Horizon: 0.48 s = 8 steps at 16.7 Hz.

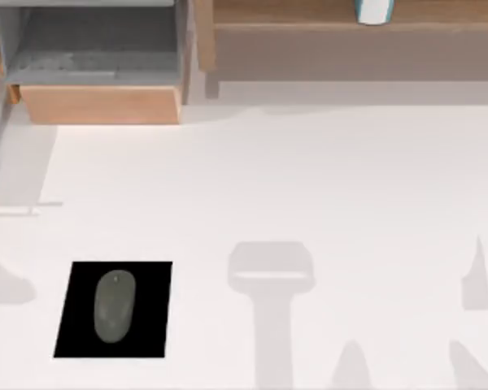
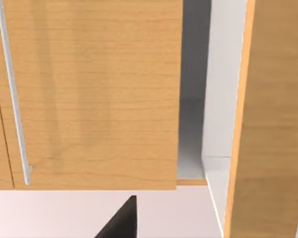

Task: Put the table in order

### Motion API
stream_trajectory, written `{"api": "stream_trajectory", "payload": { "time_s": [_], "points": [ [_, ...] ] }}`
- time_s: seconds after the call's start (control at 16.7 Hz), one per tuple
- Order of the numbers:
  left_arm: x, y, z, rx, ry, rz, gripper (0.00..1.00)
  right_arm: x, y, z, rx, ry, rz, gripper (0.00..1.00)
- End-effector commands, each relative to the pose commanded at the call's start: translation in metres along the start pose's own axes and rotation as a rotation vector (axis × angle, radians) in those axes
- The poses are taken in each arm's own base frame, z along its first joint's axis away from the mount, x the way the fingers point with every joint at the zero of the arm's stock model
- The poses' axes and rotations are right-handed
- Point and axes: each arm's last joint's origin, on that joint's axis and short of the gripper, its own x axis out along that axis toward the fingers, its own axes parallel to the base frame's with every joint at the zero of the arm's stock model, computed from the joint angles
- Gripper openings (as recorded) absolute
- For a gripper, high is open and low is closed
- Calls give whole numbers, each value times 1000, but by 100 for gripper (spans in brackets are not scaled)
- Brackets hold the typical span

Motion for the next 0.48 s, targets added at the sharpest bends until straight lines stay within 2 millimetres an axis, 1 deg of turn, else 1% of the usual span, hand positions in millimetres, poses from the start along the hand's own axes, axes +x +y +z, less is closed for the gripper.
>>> {"api": "stream_trajectory", "payload": {
  "time_s": [0.48],
  "points": [
    [0,0,0,0,0,0,2,0,0,0,0,0,0,100]
  ]
}}
